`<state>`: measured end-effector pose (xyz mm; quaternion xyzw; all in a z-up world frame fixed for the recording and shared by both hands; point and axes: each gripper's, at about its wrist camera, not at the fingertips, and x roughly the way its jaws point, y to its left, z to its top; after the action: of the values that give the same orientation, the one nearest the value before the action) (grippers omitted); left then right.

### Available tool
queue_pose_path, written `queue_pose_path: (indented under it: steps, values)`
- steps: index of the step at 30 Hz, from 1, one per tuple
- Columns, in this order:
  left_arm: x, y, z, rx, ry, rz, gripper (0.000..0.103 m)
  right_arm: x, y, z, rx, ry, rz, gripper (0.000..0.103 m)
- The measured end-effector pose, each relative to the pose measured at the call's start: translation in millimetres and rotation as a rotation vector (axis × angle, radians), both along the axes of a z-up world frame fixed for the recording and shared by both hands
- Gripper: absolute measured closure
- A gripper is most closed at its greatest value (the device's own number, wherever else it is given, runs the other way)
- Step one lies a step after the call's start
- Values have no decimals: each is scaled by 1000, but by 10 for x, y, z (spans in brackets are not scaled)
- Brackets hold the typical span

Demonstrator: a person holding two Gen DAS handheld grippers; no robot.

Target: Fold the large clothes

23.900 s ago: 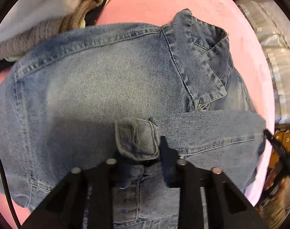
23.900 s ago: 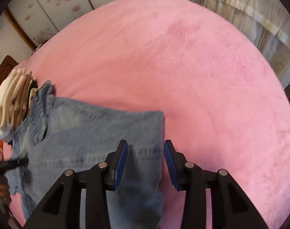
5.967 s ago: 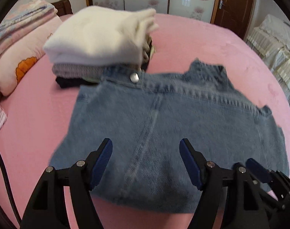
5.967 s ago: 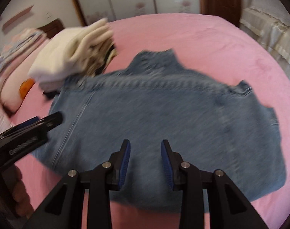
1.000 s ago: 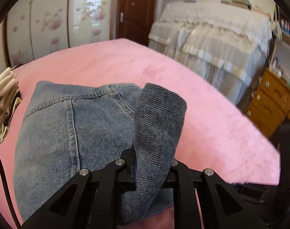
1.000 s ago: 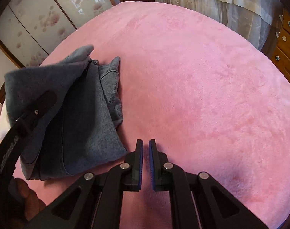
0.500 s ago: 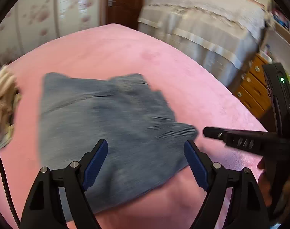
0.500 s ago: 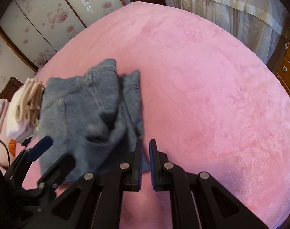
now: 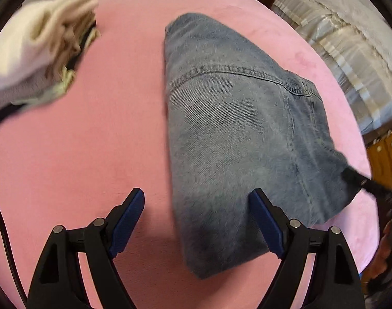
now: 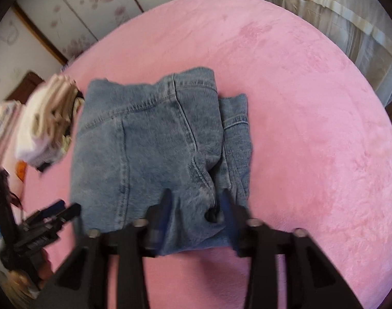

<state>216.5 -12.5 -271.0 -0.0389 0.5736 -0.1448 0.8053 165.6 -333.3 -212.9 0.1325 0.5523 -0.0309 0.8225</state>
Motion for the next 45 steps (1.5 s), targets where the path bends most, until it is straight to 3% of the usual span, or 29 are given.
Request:
queue_pose_path:
  steps: [2,4,7,9,11,13,20,22,26,31,36,39,40,43,45]
  values:
    - [39,-11,-57,-34,23,16,21,-9,8,-2,-23,-9,6,87]
    - [40,-71,-78,-63,37,4,35,-74,-41,67,-29,-27,-15,88]
    - [2,-136,-57,-48,6,-19,35,-305,-147,195,-35,-73,-60,90]
    - [-79,-206,-68,-21,-26,-51,37,-416,-173,24,-57,-27,-86,90]
    - [-151,-322,-145,40,-42,-87,37,-475,-225,-341,-41,42,-117,90]
    - [-184,-370,-187,65,-62,-91,38,-467,-255,-460,-31,47,-140,90]
    - [-78,-290,40,50,-1,-73,37,-429,-258,-75,-34,18,-126,82]
    - [-52,-301,208,48,-33,-92,36,-394,-273,72,-37,-18,-108,75]
    - [164,-398,532,44,-126,-135,36,-77,-277,388,-36,-126,-56,74]
    - [715,-642,707,10,-178,-144,36,582,-123,484,-4,-190,30,74]
    - [1225,-861,617,-50,-147,-143,36,1117,125,246,20,-153,122,74]
    - [1421,-964,389,1,-107,-145,39,1302,124,-26,13,-85,146,74]
    - [1473,-973,310,35,-98,-139,42,1344,91,-95,-37,-63,133,75]
    - [1541,-946,123,93,-101,-166,51,1305,-154,-206,-137,-55,83,103]
    - [1543,-930,81,92,-114,-187,52,1228,-334,-222,-135,-54,51,103]
